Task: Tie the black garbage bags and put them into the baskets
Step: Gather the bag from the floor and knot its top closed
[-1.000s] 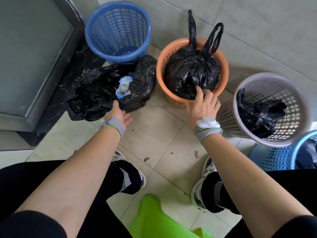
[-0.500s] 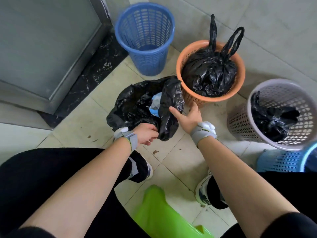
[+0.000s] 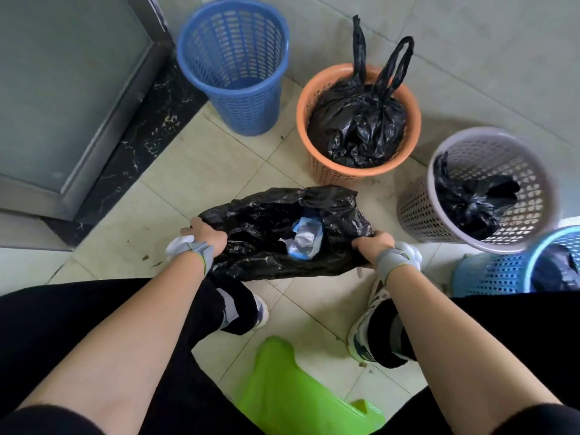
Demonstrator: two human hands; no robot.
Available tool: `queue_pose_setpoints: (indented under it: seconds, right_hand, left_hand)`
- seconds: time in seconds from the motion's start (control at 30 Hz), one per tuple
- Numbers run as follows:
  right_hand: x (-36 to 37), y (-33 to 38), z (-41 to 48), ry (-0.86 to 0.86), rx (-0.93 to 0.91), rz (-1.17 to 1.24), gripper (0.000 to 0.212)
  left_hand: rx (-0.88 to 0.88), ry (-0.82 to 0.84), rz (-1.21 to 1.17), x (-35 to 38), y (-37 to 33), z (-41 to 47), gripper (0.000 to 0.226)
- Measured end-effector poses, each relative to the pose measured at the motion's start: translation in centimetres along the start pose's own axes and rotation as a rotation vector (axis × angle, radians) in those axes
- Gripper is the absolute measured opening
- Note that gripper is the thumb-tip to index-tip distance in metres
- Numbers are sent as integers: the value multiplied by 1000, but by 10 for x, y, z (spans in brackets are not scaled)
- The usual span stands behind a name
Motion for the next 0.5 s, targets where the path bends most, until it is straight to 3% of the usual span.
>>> queue_pose_setpoints:
  seconds: [0.1,0.2,0.27,0.37,0.5]
  right_hand:
    - [-26,11,-31,-94,96,-82,30]
    - [-43,7,-31,-163,124,-64,25]
    - [-47,8,-31,-186,71,-21,26]
    - [-41,17,-28,-162,-51,210,29]
    - [-20,36,-21,30,-184,476,49]
  left_hand:
    - [-97,-20,-49,6,1,3,71]
    - [-9,-135,230,-1,3,8,68]
    - [60,-48,370,7,4,12,62]
    - [-20,140,152,17,3,14,53]
    - [-153,297,-162,20,-12,-4,70]
Point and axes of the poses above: each hand's wrist, its own z-axis towards the middle knuckle, its own x-axis out of the palm, y = z × x, the point moved 7 cm from there along z, towards the middle knuckle, and after that the axes turned 12 degrees about -x, right-handed, at the moved point
